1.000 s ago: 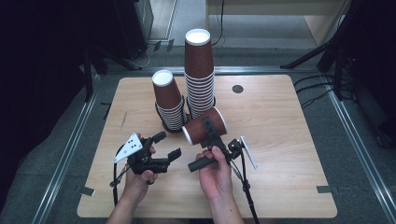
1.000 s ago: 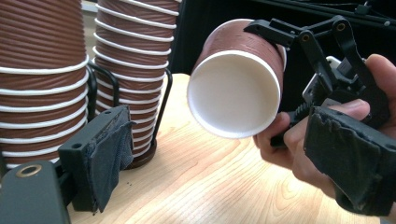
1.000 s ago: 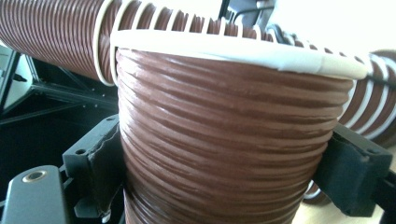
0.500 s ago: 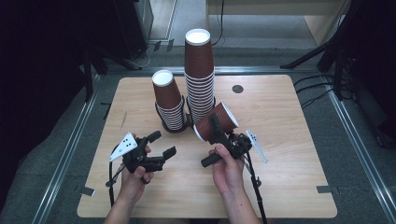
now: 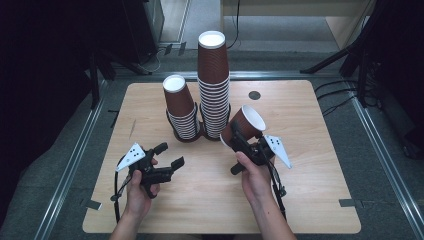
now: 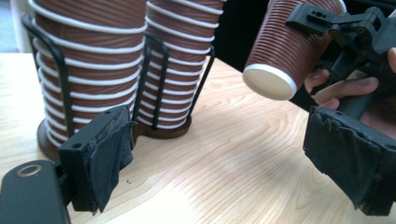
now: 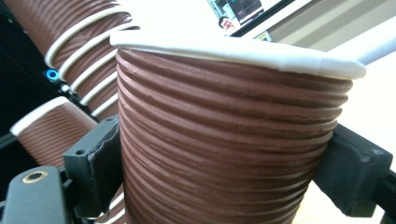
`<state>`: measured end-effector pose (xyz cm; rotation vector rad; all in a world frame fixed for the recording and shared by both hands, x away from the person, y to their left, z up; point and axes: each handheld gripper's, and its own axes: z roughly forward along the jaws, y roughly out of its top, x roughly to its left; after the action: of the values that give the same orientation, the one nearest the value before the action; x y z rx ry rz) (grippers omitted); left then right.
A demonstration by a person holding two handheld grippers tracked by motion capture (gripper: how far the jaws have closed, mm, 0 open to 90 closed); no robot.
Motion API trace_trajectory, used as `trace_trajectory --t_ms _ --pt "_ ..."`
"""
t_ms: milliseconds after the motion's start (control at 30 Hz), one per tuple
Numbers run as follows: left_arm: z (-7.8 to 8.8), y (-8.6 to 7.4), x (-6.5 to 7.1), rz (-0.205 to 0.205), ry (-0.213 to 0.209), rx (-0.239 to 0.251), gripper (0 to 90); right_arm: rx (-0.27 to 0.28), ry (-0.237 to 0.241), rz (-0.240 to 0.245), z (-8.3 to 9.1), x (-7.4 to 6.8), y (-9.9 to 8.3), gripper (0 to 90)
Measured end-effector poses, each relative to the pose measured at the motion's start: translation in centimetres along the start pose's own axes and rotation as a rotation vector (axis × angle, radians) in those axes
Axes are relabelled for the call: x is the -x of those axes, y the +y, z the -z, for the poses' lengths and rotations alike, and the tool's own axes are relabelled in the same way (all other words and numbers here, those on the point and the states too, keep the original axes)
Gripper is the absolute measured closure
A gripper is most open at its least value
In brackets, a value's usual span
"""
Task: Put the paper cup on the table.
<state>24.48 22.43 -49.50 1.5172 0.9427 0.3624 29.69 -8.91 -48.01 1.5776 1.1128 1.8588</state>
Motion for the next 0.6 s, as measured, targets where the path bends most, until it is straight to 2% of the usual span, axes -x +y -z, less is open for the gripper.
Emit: trace_trajectory --t_ms 167,333,600 --pt "0.5 -0.2 -0.5 -0.005 0.03 -0.012 8.4 -0.004 -0.016 0.095 -0.3 0.9 0.2 12.7" --pt "1.3 -0.8 -1.6 0.019 0.075 -0.009 8.4 -0.013 -0.033 0.135 -0.5 1.9 0.6 12.6" --pt "2.8 -1.9 -3.1 0.021 0.151 -0.024 8.3 -0.01 -0.068 0.205 -0.9 3.5 1.1 12.6"
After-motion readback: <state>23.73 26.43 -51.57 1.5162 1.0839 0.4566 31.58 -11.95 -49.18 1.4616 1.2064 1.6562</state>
